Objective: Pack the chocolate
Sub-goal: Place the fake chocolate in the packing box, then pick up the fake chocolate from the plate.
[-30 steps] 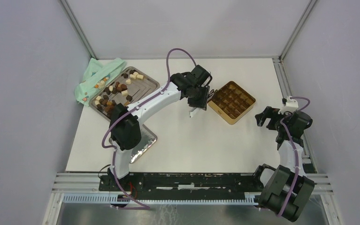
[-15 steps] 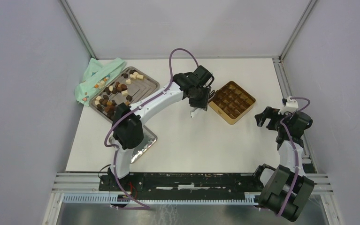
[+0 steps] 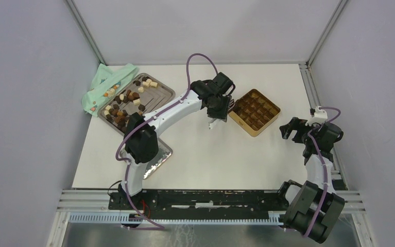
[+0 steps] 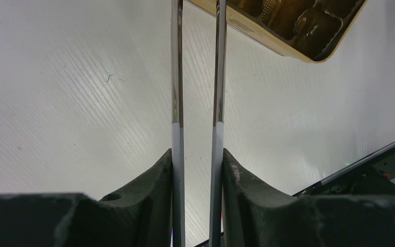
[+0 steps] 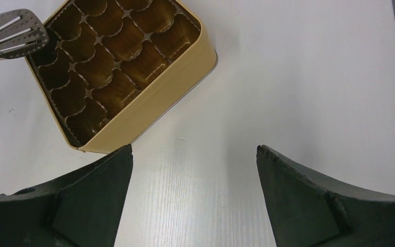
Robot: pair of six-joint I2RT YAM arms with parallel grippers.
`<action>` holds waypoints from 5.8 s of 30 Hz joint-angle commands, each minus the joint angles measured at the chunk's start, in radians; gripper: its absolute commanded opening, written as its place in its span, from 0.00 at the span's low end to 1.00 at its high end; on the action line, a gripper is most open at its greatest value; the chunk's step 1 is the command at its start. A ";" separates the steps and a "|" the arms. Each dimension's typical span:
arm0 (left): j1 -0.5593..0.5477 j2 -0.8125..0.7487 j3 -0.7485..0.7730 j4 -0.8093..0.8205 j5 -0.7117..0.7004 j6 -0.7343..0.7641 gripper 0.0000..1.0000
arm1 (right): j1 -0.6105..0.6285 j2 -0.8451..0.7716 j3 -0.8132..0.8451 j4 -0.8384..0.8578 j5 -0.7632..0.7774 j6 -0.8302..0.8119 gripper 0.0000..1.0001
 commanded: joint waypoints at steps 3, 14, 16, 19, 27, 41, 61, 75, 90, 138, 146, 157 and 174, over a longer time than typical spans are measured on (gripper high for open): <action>-0.005 -0.045 0.045 0.035 -0.023 0.044 0.39 | -0.007 -0.014 -0.002 0.037 -0.026 0.012 0.95; 0.095 -0.330 -0.170 0.122 -0.036 0.002 0.35 | -0.009 -0.024 0.016 0.030 -0.147 -0.026 0.95; 0.159 -0.407 -0.265 0.111 -0.032 0.003 0.35 | -0.009 -0.018 0.025 0.023 -0.187 -0.064 0.95; 0.286 -0.512 -0.367 0.059 -0.032 0.042 0.35 | -0.009 0.000 0.051 -0.011 -0.231 -0.111 0.95; 0.540 -0.625 -0.487 -0.120 -0.133 0.211 0.34 | -0.009 0.069 0.111 -0.120 -0.314 -0.217 0.95; 0.682 -0.575 -0.560 -0.072 -0.128 0.330 0.34 | -0.002 0.067 0.118 -0.200 -0.290 -0.313 0.95; 0.682 -0.499 -0.556 -0.009 -0.060 0.325 0.30 | 0.039 -0.003 0.222 -0.425 -0.320 -0.468 0.95; 0.682 -0.475 -0.548 0.001 -0.044 0.320 0.29 | 0.105 -0.009 0.269 -0.437 -0.337 -0.464 0.95; 0.681 -0.520 -0.598 0.028 -0.046 0.302 0.29 | 0.191 0.036 0.317 -0.435 -0.307 -0.475 0.95; 0.791 -0.375 -0.509 -0.028 -0.138 0.346 0.47 | 0.249 0.047 0.288 -0.392 -0.301 -0.444 0.95; 0.791 -0.354 -0.504 -0.026 -0.118 0.345 0.40 | 0.250 0.051 0.291 -0.393 -0.303 -0.443 0.95; 0.791 -0.407 -0.536 -0.024 -0.061 0.332 0.02 | 0.250 0.021 0.277 -0.393 -0.310 -0.437 0.95; 0.791 -0.559 -0.656 0.038 -0.032 0.317 0.02 | 0.248 0.046 0.271 -0.368 -0.334 -0.403 0.96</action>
